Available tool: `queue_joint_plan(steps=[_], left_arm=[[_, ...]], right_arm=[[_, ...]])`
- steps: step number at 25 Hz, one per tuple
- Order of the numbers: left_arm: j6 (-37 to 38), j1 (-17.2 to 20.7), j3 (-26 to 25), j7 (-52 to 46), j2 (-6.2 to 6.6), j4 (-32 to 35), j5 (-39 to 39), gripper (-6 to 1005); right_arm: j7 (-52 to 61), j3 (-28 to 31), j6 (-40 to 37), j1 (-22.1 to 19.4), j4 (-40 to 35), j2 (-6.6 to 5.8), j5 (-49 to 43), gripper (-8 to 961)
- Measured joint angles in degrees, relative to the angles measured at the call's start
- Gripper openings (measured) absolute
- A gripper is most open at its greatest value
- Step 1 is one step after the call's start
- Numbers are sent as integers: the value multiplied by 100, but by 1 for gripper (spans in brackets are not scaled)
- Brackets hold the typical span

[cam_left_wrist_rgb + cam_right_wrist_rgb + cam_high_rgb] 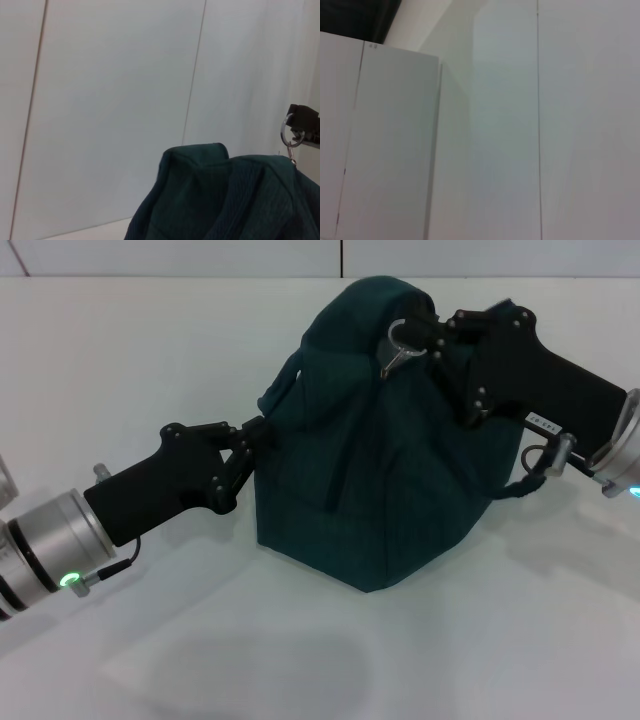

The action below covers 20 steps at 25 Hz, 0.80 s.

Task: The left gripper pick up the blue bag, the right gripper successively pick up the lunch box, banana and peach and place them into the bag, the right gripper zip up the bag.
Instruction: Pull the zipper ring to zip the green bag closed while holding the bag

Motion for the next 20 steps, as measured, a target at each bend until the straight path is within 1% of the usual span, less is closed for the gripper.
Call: queue_joint_plan(steps=[7, 9, 11, 15, 17, 20], left_arm=[[70, -18, -34, -156, -37, 52, -46, 51], [165, -52, -28, -360, -24, 54, -39, 55], [295, -96, -18, -637, 16, 56, -14, 59], [530, -128, -1, -749, 42, 57, 36, 67], [658, -150, 3, -750, 43, 60, 96, 269], [809, -191, 9, -823, 43, 149, 269, 410]], right_arm=[[15, 2, 32, 35, 71, 2, -8, 11], [22, -11, 37, 54, 77, 3, -22, 11], [27, -16, 39, 72, 86, -1, -28, 11], [29, -18, 42, 89, 95, -12, -35, 11], [30, -18, 43, 91, 94, -14, -38, 11], [32, -18, 45, 92, 95, -15, -40, 11]])
